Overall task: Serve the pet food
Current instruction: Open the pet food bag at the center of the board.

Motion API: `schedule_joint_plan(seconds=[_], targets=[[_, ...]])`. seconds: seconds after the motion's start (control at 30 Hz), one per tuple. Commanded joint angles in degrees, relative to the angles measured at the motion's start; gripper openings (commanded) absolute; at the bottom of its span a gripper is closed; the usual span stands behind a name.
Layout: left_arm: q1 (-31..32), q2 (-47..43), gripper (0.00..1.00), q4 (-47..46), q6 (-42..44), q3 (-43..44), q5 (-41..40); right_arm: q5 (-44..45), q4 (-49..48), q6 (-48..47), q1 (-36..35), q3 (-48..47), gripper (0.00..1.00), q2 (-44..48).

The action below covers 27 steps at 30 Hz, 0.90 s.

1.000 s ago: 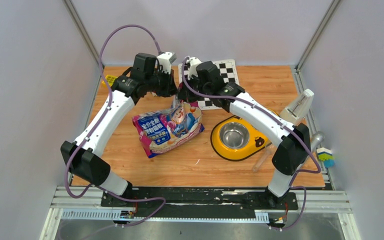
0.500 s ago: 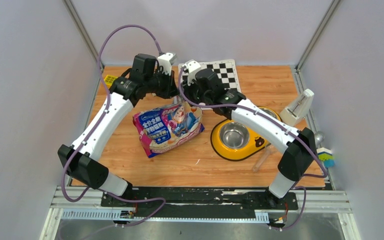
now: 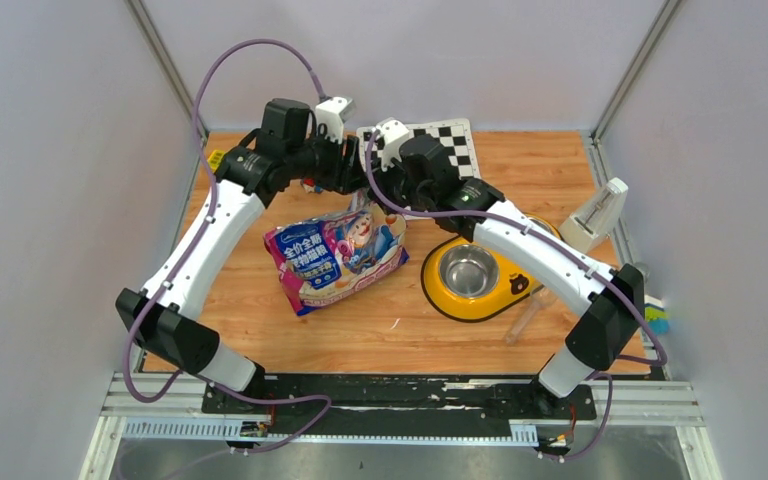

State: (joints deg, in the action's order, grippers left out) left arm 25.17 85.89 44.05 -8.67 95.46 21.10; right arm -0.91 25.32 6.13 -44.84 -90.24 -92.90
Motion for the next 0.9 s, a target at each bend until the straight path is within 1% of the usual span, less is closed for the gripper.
schedule_joint_plan(seconds=[0.0,0.07,0.13,0.2,0.23,0.33,0.37,0.4,0.47,0.53,0.57,0.63,0.73,0.87], targets=[[1.1,0.9,0.59,0.3,0.7,3.1,2.5,3.0,0.4,0.0,1.5,-0.6,0.00,2.8],[1.9,1.4,0.60,0.6,1.3,3.1,1.5,2.8,0.7,0.2,1.5,-0.7,0.00,3.1],[2.8,2.1,0.58,1.0,2.0,2.9,-0.6,2.7,0.9,0.2,1.5,-0.7,0.00,3.3],[3.3,2.6,0.53,1.1,2.6,2.5,-2.6,3.0,1.0,0.4,1.5,-0.7,0.00,3.7],[3.4,2.8,0.49,1.2,2.7,2.3,-4.1,3.1,1.1,0.4,1.5,-0.7,0.00,3.8],[3.4,2.6,0.39,1.2,3.2,2.0,-6.7,3.2,1.3,0.4,1.5,-0.5,0.00,4.4],[3.4,2.4,0.34,1.2,3.4,1.9,-7.5,3.2,1.4,0.3,1.5,-0.6,0.00,4.6],[3.4,2.2,0.32,1.3,3.5,1.9,-7.8,3.2,1.5,0.4,1.5,-0.6,0.00,4.7],[3.7,2.2,0.21,1.6,3.9,2.2,-10.1,3.3,1.7,0.4,1.5,-0.7,0.00,4.9],[4.4,2.2,0.16,2.0,4.7,2.3,-11.8,3.3,2.0,0.5,1.5,-1.1,0.00,5.1],[4.9,2.2,0.09,2.1,5.2,2.4,-14.0,3.3,2.3,0.7,1.5,-1.2,0.00,5.2],[5.7,2.2,0.01,2.2,6.0,2.2,-17.8,3.1,3.0,1.1,1.5,-1.6,0.00,5.6],[6.5,2.2,0.00,1.9,6.9,2.8,-23.8,2.1,4.2,2.0,1.5,-2.1,0.00,6.6],[6.6,2.5,0.00,0.9,8.4,5.2,-27.9,-0.1,5.4,3.2,1.5,-1.7,0.00,8.2]])
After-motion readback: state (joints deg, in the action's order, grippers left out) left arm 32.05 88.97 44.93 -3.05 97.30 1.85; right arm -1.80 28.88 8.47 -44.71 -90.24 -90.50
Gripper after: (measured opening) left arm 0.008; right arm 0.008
